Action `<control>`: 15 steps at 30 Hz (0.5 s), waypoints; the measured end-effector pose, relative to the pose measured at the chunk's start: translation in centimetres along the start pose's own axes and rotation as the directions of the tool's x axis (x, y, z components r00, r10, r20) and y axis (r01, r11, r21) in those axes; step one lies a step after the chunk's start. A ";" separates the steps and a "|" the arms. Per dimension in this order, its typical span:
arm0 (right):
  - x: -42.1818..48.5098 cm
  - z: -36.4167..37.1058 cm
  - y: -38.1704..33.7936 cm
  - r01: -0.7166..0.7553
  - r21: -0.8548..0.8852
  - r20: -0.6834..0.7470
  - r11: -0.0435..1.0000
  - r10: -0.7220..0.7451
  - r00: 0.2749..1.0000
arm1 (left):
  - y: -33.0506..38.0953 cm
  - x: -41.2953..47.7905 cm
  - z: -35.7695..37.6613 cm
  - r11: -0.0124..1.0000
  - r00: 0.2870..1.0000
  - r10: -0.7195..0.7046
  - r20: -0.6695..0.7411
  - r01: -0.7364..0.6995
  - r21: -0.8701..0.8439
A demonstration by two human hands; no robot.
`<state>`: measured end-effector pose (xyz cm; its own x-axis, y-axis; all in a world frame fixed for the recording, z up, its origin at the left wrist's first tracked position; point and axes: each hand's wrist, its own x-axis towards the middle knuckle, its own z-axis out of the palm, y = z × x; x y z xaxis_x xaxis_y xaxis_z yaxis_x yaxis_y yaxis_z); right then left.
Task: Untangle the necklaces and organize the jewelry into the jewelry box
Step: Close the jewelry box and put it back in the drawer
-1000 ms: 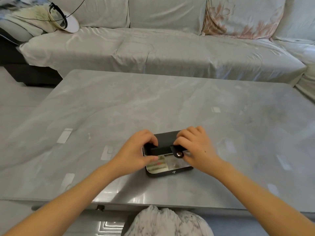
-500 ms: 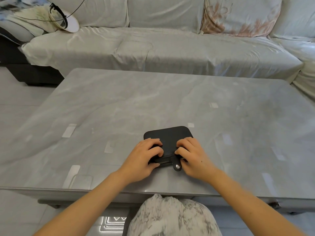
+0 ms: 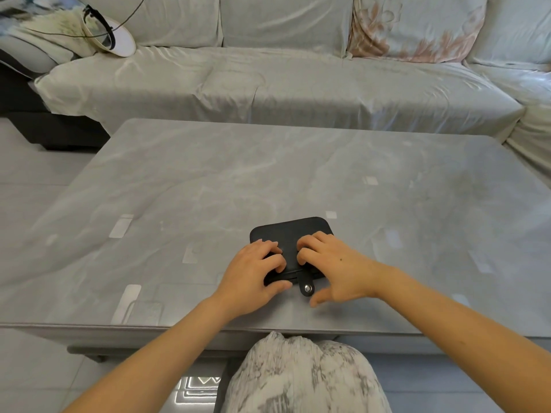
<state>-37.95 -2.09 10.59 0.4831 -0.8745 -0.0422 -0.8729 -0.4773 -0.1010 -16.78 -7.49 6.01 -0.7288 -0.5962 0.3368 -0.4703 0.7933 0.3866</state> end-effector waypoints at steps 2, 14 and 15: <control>0.8 0.1 -0.1 -0.016 -0.005 -0.013 1.000 0.016 1.000 | 0.2 0.2 0.0 1.000 1.000 -0.019 -0.003 0.019 0.006; 2.8 0.9 -0.4 0.012 -0.076 -0.041 0.997 -0.015 0.999 | 0.2 0.3 0.1 0.999 0.999 -0.038 0.009 0.037 0.009; 2.8 1.0 -0.4 0.016 -0.088 -0.051 0.996 -0.020 0.998 | 0.2 0.3 0.1 0.999 0.999 -0.036 0.011 0.035 0.015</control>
<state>-36.16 -4.26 9.48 0.4966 -0.8679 0.0104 -0.8678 -0.4967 -0.0139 -17.20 -7.49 6.14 -0.7168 -0.6227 0.3138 -0.5034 0.7735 0.3851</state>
